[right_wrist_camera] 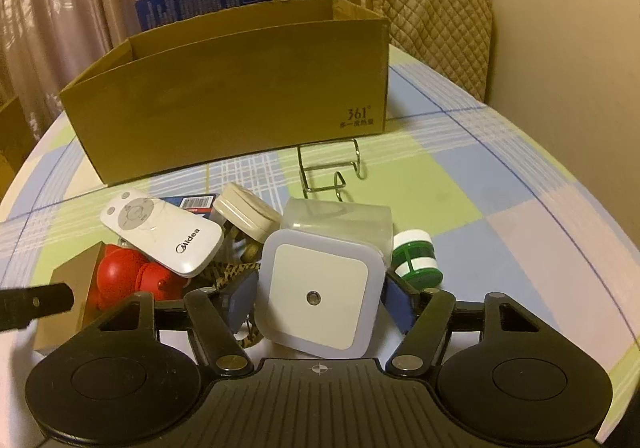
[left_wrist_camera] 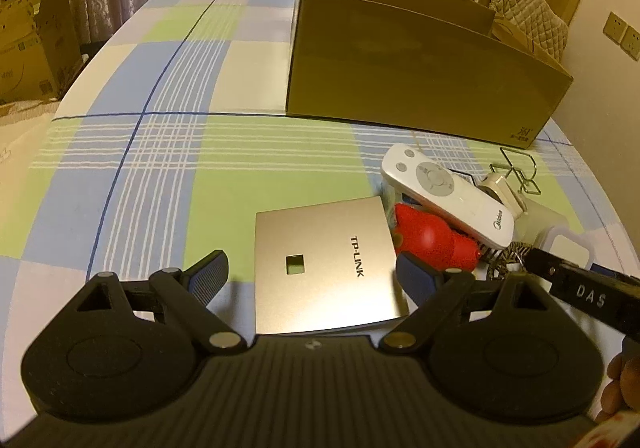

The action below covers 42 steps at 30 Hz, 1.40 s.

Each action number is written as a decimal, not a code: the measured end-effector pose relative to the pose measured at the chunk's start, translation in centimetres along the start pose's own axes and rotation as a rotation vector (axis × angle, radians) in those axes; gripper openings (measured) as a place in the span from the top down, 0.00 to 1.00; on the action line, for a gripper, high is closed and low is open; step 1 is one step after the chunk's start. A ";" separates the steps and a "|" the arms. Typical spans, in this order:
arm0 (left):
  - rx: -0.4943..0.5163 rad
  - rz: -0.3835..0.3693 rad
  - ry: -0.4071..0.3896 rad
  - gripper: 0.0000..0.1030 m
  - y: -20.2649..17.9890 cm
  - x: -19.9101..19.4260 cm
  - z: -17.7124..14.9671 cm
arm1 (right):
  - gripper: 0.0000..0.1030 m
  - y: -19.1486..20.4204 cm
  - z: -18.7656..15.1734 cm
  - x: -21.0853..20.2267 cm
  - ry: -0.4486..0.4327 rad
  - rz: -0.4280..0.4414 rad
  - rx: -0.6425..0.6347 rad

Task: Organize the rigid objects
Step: 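Grasp the gold TP-LINK panel with the left gripper while the right grasps the white night light, then carry both held items into the cardboard box and open both grippers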

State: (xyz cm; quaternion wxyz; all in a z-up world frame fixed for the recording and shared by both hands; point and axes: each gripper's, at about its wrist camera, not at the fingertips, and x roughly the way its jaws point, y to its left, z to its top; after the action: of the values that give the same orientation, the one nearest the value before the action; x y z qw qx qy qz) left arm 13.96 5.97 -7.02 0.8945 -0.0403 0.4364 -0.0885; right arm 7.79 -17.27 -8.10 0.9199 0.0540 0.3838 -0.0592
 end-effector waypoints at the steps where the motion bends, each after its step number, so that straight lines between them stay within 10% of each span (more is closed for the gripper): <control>1: -0.008 0.000 0.002 0.14 0.1 0.1 0.0 | 0.38 0.0 -0.1 0.0 -0.003 0.002 -0.010; 27: -0.034 -0.053 0.087 0.17 0.1 2.3 -0.2 | 0.39 -1.0 -1.0 -2.3 -0.015 0.105 -0.096; 42: -0.020 -0.029 0.000 0.17 -0.7 -0.6 1.0 | 0.39 -1.2 0.0 -3.8 -0.059 0.133 -0.091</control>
State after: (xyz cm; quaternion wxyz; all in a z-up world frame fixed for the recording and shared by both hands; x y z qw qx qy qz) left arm 14.27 5.39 -5.87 0.8927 -0.0555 0.4364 -0.0972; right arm 5.00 -18.25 -5.45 0.9342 0.0360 0.3543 0.0180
